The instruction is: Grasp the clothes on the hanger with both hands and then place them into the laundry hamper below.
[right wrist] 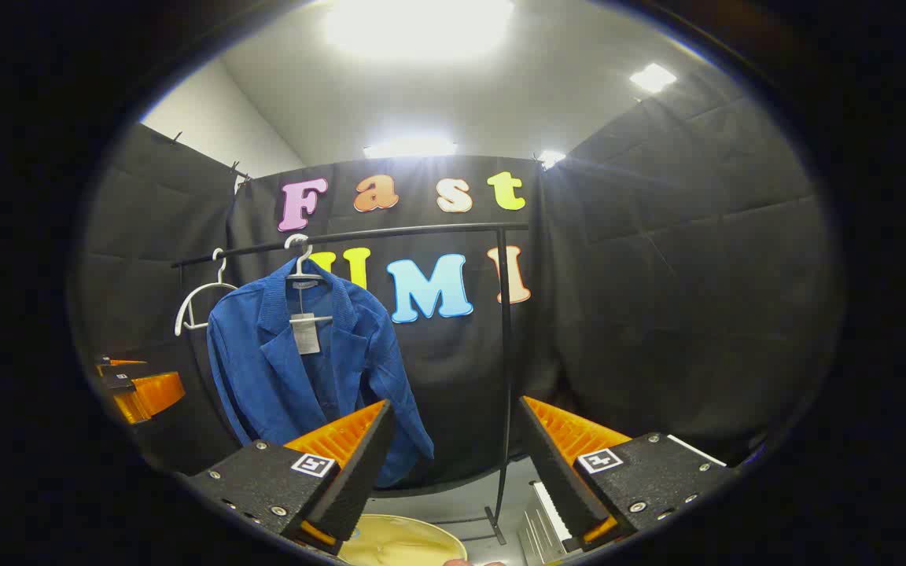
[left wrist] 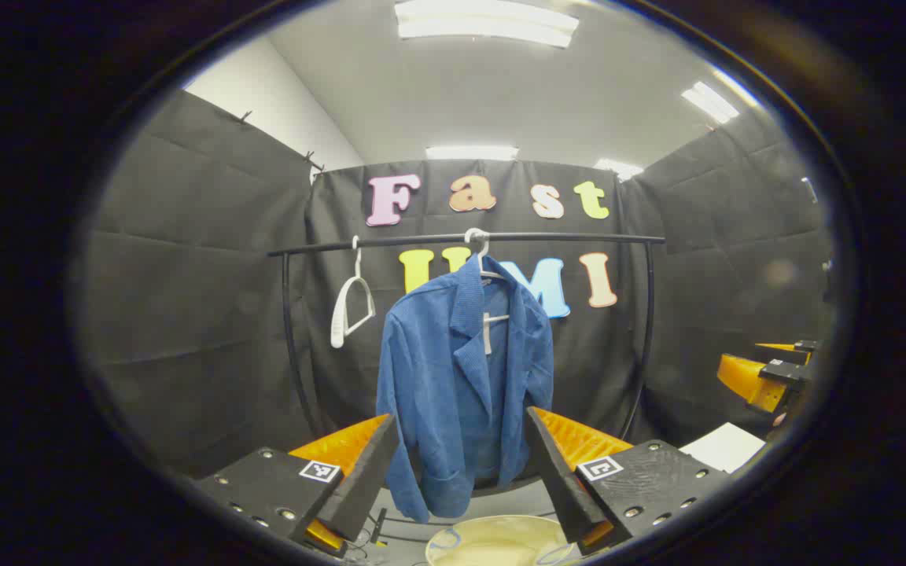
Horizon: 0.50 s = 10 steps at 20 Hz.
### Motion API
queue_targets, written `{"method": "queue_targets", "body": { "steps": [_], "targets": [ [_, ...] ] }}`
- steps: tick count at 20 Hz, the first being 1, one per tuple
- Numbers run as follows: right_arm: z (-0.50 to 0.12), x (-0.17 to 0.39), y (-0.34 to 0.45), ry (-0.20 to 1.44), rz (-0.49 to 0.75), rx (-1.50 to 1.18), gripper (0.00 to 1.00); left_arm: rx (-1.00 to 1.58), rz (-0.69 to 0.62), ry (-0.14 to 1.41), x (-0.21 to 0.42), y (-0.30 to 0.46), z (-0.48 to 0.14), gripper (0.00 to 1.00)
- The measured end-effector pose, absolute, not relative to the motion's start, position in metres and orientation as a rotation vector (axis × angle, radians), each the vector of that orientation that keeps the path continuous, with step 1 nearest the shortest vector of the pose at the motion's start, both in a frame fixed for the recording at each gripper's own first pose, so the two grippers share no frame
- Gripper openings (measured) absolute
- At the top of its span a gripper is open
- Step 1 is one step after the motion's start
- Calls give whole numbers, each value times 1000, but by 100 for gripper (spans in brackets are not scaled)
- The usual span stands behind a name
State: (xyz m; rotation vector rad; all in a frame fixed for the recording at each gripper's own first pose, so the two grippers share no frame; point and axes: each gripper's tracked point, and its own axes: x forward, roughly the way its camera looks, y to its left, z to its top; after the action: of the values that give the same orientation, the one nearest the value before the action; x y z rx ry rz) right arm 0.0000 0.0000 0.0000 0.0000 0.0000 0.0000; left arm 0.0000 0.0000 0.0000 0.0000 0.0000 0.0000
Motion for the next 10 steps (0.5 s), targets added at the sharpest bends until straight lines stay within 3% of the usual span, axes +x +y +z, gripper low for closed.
{"method": "queue_targets", "body": {
  "steps": [10],
  "targets": [
    [7,-29,-6,-15,-7,-4,96,-47,40,3,-24,17,-1,99]
  ]
}}
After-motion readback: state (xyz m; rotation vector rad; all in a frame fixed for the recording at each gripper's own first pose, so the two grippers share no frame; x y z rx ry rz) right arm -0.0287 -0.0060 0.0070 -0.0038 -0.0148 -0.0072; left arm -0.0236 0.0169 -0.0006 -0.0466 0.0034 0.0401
